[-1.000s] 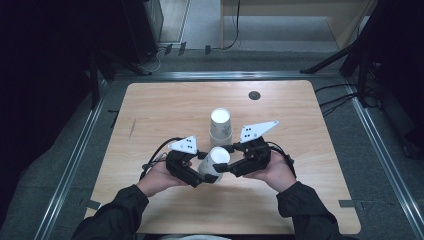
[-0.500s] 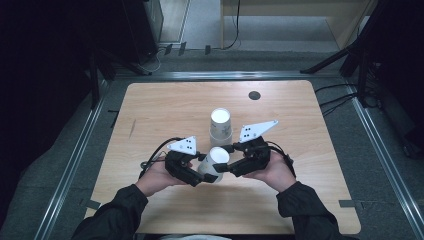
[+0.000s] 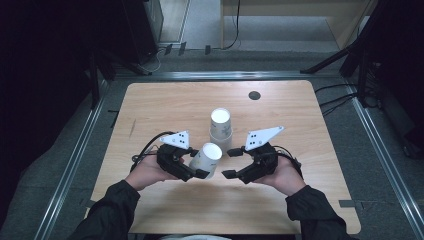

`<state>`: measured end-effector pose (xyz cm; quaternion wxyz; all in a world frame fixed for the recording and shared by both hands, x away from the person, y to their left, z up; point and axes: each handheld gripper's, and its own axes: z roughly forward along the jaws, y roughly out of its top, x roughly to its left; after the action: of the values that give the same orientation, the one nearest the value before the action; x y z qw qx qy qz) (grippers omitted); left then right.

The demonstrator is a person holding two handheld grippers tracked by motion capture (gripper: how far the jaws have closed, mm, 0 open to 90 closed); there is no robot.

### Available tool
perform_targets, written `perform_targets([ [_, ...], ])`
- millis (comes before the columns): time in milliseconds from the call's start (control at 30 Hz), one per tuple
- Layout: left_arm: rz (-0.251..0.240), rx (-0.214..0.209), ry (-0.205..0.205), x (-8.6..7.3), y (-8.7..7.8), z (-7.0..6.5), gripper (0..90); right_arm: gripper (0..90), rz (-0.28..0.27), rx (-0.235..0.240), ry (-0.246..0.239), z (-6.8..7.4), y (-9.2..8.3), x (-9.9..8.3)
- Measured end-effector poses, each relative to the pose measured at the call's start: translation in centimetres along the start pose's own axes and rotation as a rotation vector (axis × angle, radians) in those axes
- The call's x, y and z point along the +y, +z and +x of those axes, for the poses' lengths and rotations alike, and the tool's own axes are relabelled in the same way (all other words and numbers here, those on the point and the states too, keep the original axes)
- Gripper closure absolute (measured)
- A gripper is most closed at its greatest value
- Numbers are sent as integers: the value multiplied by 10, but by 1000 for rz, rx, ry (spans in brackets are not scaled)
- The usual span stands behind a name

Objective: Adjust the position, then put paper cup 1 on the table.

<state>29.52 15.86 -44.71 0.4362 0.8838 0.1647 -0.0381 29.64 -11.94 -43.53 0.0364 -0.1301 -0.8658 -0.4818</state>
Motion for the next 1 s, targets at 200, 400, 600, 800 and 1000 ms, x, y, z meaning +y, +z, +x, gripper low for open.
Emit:
perform_targets([
  [200,76,14,34,2,2,-3,295,283,68,-5,-16,8,6,-10],
  [400,184,18,59,2,11,-5,292,282,103,-5,-36,9,16,-13],
  [600,238,-4,72,1,18,-6,291,281,112,9,-37,3,22,-14],
  [800,279,4,92,-1,24,-5,288,280,129,25,-42,1,30,-13],
  [1000,324,3,107,-3,32,-5,288,276,157,34,-61,1,38,-13],
])
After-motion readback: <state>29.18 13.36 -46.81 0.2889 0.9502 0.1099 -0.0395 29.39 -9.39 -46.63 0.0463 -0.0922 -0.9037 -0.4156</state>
